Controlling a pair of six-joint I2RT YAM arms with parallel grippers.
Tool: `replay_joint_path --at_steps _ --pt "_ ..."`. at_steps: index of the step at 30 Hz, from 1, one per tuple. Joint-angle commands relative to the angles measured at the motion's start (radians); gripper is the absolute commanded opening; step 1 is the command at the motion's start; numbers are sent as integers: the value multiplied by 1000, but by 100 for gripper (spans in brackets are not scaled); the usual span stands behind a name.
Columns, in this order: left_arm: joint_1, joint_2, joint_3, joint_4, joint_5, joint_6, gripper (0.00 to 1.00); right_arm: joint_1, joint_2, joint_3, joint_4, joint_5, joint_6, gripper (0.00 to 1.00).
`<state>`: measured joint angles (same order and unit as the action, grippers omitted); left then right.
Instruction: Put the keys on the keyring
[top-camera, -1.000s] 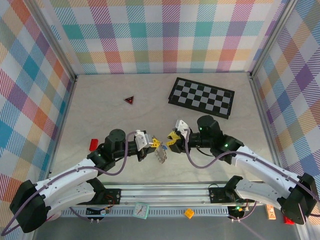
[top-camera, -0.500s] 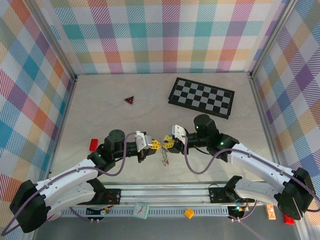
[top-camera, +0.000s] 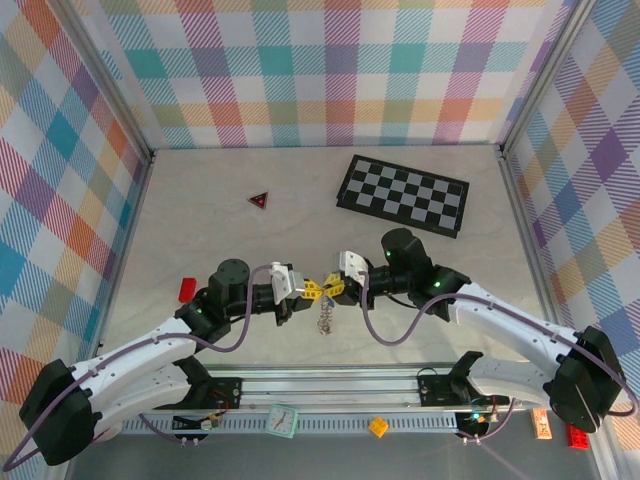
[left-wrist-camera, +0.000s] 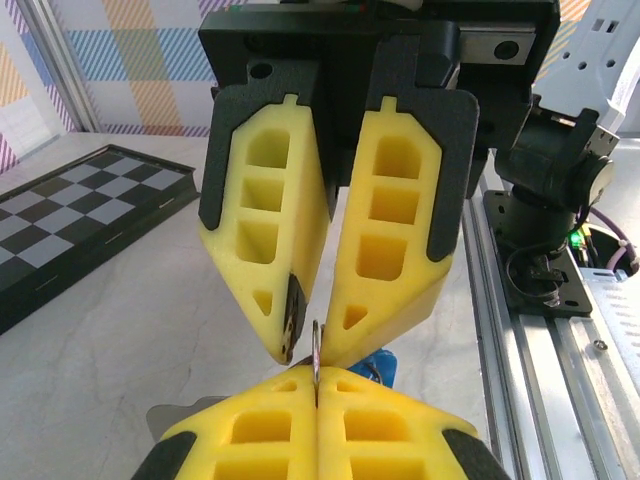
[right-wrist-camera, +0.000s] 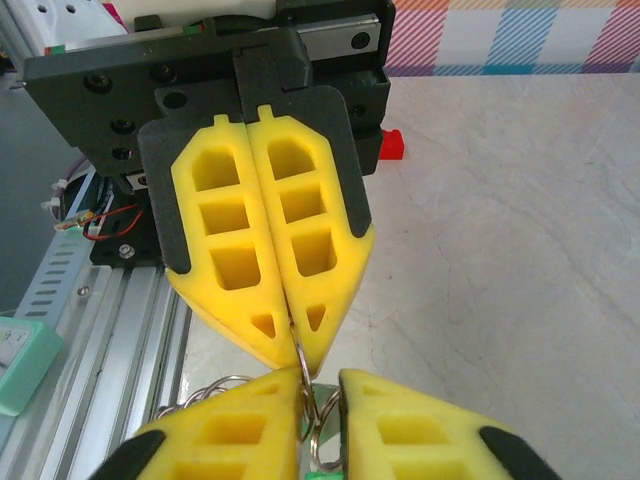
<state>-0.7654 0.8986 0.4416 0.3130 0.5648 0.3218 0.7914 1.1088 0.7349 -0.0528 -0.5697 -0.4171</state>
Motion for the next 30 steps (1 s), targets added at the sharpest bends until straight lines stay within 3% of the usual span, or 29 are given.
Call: replay_joint_path --at_steps 1,3,4,7,11,16,25,27,30 --pt "-12 -4 2 92 40 -13 0 8 22 28 -3 -31 -31 9" --pt "-13 -5 5 78 15 -16 0 9 20 40 -17 -25 -40 0" --pt "-13 -6 11 56 -12 -18 2 9 16 47 -32 -17 -48 0" --pt "-13 -13 34 -27 -79 0 20 11 11 79 -99 -2 -81 0" --pt "-13 -6 85 -173 -109 52 23 24 21 140 -225 35 -136 0" --pt "-13 16 152 -308 -112 121 21 49 56 226 -371 94 -208 0" --pt "-14 48 198 -331 -66 149 16 101 134 350 -488 130 -274 0" --pt "-14 54 201 -323 -49 150 13 107 147 362 -483 118 -270 0" --pt "-13 55 200 -314 -37 153 0 108 151 362 -462 106 -251 0"
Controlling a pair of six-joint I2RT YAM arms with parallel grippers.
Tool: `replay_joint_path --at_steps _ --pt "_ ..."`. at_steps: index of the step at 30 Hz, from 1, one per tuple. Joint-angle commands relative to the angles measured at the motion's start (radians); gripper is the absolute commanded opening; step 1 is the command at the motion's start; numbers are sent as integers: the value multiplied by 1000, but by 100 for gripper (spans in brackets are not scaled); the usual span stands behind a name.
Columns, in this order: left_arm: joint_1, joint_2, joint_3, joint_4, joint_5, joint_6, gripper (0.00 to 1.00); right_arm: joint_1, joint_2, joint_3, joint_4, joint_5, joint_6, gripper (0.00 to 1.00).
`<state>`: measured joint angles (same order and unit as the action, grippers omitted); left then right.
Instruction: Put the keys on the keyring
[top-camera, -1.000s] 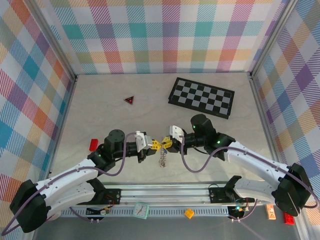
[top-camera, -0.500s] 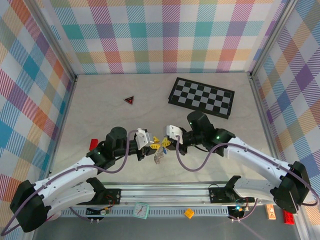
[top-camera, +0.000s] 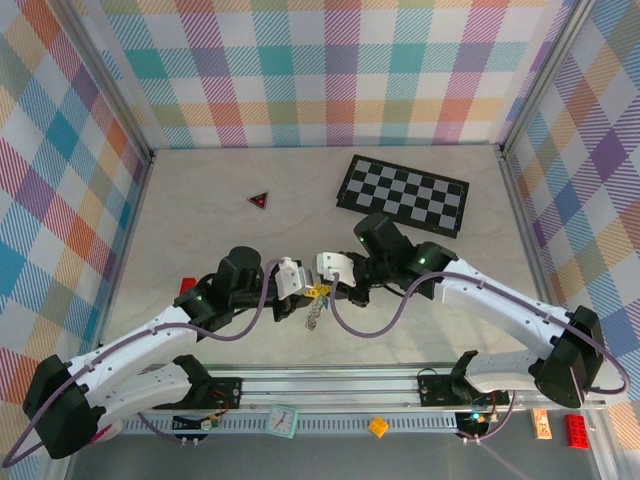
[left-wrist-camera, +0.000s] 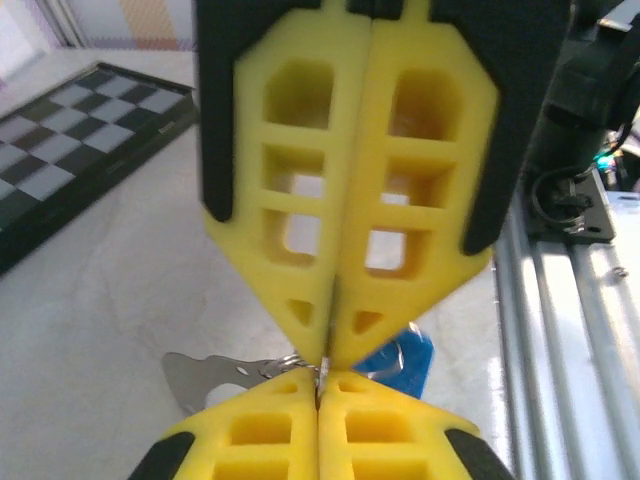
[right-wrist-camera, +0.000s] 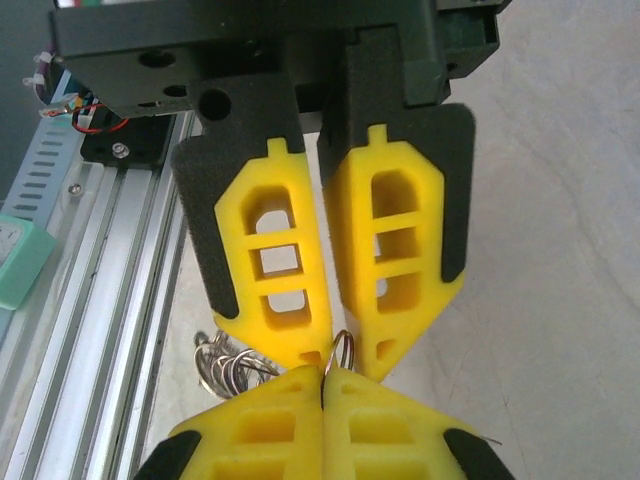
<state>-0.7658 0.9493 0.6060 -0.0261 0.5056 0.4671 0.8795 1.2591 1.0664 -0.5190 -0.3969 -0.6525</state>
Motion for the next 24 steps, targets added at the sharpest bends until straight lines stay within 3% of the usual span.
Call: replay_joint_path --at_steps 1,2,6,10,16,24 --pt "-13 2 34 24 21 11 0 19 -6 23 14 -62 -5 0" --pt "-13 -2 31 23 19 11 0 19 -16 9 32 -49 12 0" --pt "-12 -19 9 46 16 -4 0 5 -91 -79 118 12 97 25" --pt "-13 -36 -31 115 19 -55 0 -2 -185 -186 194 62 201 36" --pt "-13 -45 -63 164 25 -92 0 0 -282 -313 283 51 281 41" --pt "-12 -57 -77 179 49 -94 0 -1 -234 -327 337 78 260 37"
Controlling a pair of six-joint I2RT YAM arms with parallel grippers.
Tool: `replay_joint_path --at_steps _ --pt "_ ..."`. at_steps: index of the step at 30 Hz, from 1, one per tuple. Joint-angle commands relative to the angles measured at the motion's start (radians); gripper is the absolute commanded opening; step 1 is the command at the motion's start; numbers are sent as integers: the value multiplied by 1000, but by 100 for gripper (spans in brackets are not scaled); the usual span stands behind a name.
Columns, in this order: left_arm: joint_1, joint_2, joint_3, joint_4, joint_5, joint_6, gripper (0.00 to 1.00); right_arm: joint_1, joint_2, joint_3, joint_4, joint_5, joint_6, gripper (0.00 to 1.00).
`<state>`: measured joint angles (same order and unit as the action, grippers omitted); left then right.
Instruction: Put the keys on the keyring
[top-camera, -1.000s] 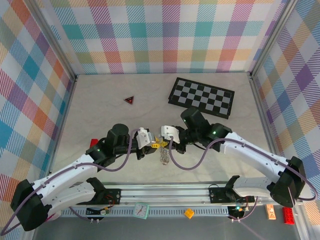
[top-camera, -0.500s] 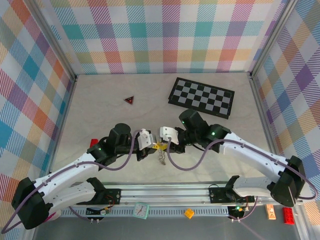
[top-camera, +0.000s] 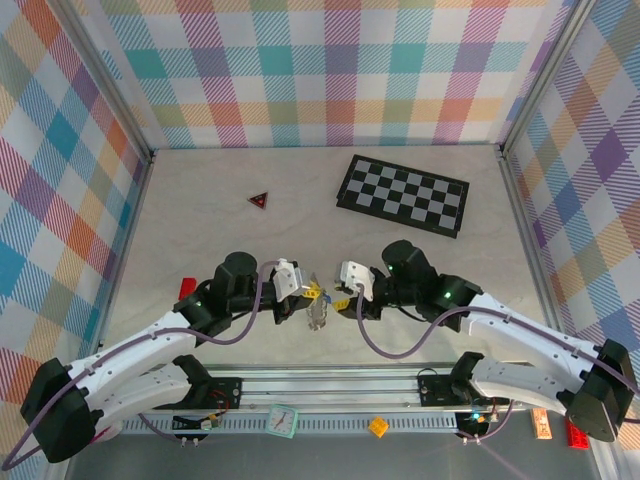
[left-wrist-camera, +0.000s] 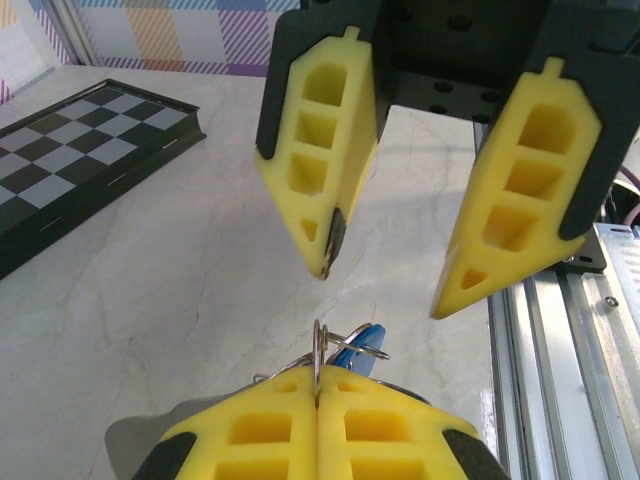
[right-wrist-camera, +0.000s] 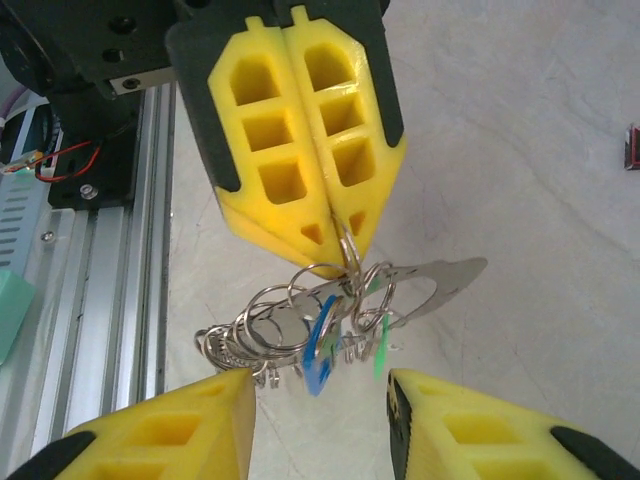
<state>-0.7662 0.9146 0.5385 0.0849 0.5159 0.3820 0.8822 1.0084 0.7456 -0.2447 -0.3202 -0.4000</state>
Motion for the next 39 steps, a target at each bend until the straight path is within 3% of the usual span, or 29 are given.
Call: replay_joint_path --at_steps 1,7,13,20,34,36,39 --pt "-12 -23 -9 70 43 -11 0 -2 27 -5 68 0 5 37" --pt "-13 -18 -9 78 53 -15 0 -1 65 3 110 -20 1 31" --pt "-13 -19 -10 79 61 -15 0 -1 63 10 95 -11 -16 12" --pt "-12 -22 -14 101 76 -11 0 -2 53 49 -42 53 -85 0" --pt "-14 -12 -33 182 92 -32 0 -1 123 93 -123 -41 -54 1" --pt "-14 -13 -36 182 90 -34 0 -2 104 86 -118 -23 -45 4" --pt "-15 -17 -38 176 88 -31 0 -5 53 63 -94 10 -27 19"
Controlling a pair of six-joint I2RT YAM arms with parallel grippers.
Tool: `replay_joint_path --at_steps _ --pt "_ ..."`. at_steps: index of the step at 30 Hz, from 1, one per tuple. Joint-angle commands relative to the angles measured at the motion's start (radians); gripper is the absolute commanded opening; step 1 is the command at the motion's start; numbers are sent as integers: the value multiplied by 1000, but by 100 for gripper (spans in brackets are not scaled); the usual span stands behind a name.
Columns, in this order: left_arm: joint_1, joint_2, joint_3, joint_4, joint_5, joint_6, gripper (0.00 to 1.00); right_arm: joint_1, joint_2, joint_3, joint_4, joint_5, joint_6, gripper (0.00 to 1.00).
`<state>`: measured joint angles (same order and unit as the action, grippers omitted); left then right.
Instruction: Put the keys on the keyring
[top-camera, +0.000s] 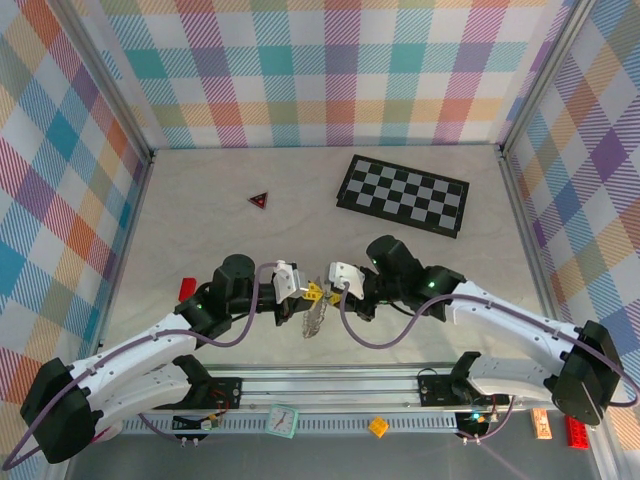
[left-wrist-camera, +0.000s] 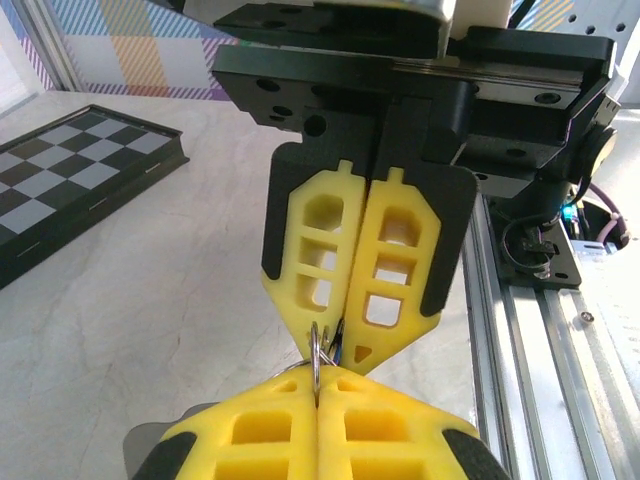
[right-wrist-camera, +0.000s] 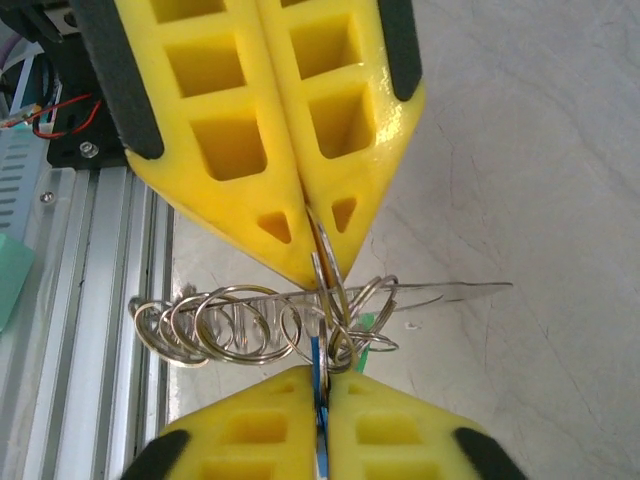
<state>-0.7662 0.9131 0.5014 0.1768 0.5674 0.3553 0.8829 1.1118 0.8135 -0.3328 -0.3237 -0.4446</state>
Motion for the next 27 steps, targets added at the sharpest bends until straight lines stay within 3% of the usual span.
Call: replay_joint_path --at_steps 1,4,11,17,27 --pt "-15 -17 -1 81 37 -1 0 -8 -71 -11 -1 22 23 24" --pt "-15 -20 0 69 35 10 0 -12 -125 -27 0 32 33 30" --pt "-16 -14 3 65 46 20 0 -12 -138 -30 73 -23 84 31" --pt "-16 -14 3 69 60 20 0 -11 -91 -39 167 -46 130 29" --pt "-15 -6 6 73 76 20 0 -12 -53 -46 175 -72 109 23"
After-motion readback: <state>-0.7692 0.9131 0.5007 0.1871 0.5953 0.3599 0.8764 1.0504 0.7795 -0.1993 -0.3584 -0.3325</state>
